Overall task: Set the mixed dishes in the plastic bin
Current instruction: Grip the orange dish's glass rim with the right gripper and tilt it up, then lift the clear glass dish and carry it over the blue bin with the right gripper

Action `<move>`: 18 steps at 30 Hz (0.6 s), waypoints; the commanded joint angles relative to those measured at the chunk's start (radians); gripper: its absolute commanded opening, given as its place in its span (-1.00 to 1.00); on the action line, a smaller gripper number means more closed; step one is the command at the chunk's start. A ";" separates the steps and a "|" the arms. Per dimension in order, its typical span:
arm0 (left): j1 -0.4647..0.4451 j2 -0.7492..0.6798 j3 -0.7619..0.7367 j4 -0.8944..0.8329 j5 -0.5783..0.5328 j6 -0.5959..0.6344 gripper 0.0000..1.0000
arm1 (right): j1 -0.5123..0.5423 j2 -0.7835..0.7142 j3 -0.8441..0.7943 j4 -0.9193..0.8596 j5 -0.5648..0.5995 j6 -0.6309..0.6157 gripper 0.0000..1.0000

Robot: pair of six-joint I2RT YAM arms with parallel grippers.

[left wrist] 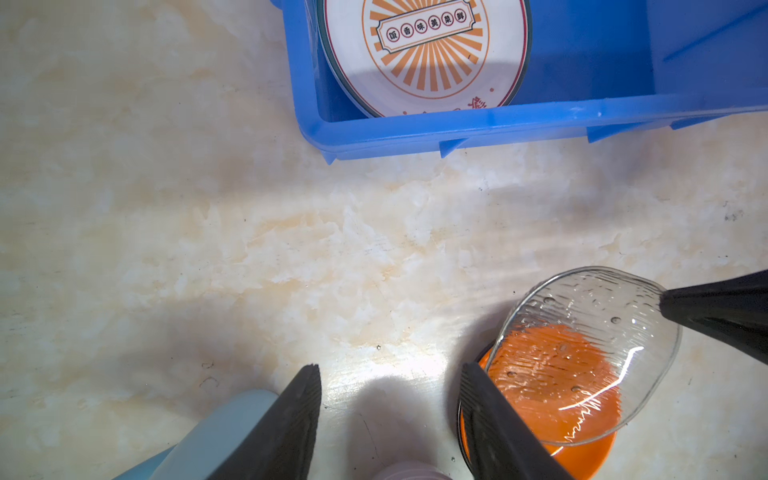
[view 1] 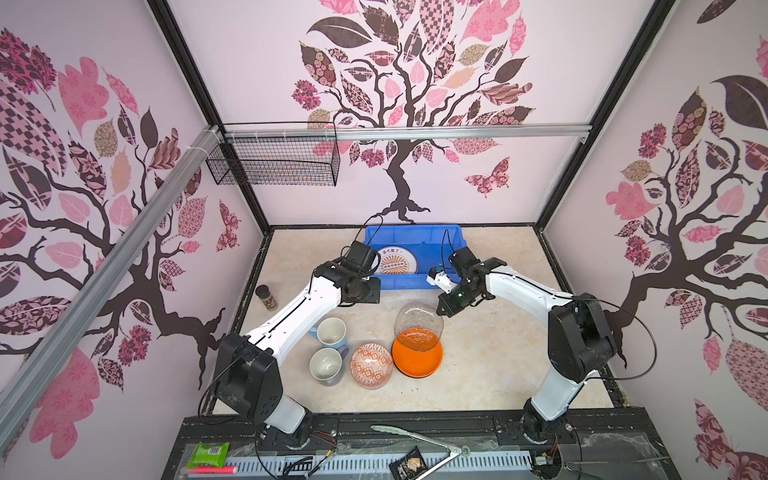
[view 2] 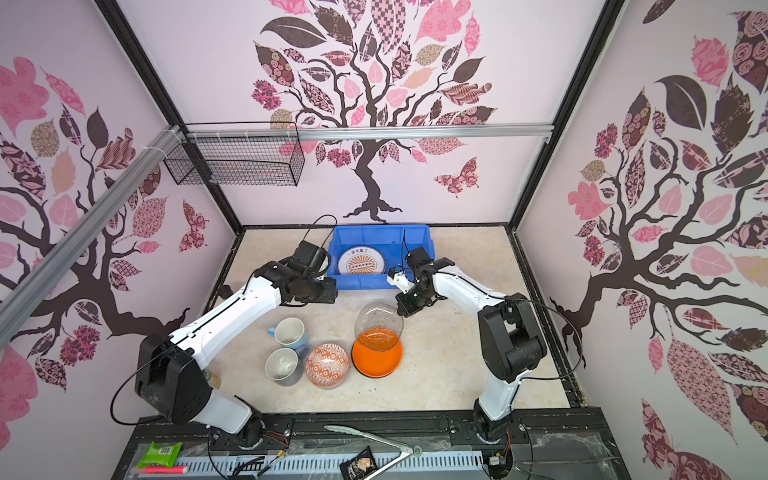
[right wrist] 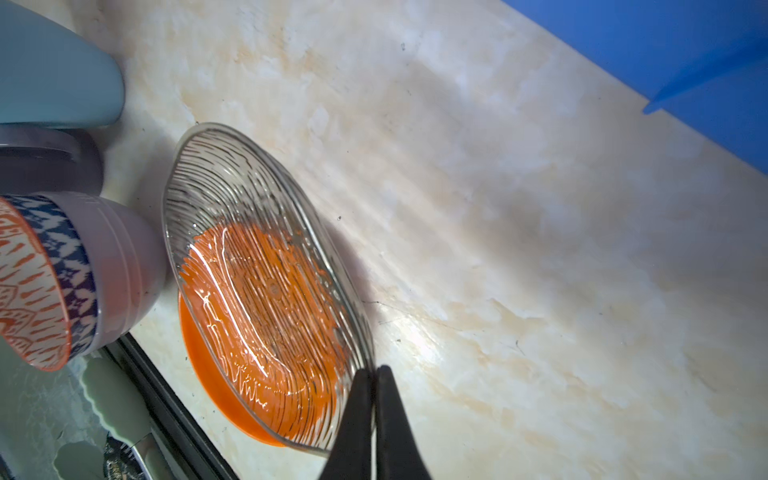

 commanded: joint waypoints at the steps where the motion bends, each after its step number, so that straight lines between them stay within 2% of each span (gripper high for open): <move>1: 0.017 0.015 0.054 0.002 0.007 0.023 0.16 | -0.003 0.011 0.061 -0.064 -0.055 -0.022 -1.00; 11: 0.134 0.025 0.081 0.033 0.073 0.036 0.16 | -0.007 0.059 0.243 -0.098 -0.050 -0.010 -1.00; 18: 0.157 0.098 0.167 0.020 0.082 0.076 0.16 | -0.023 0.180 0.436 -0.115 -0.044 0.008 -1.00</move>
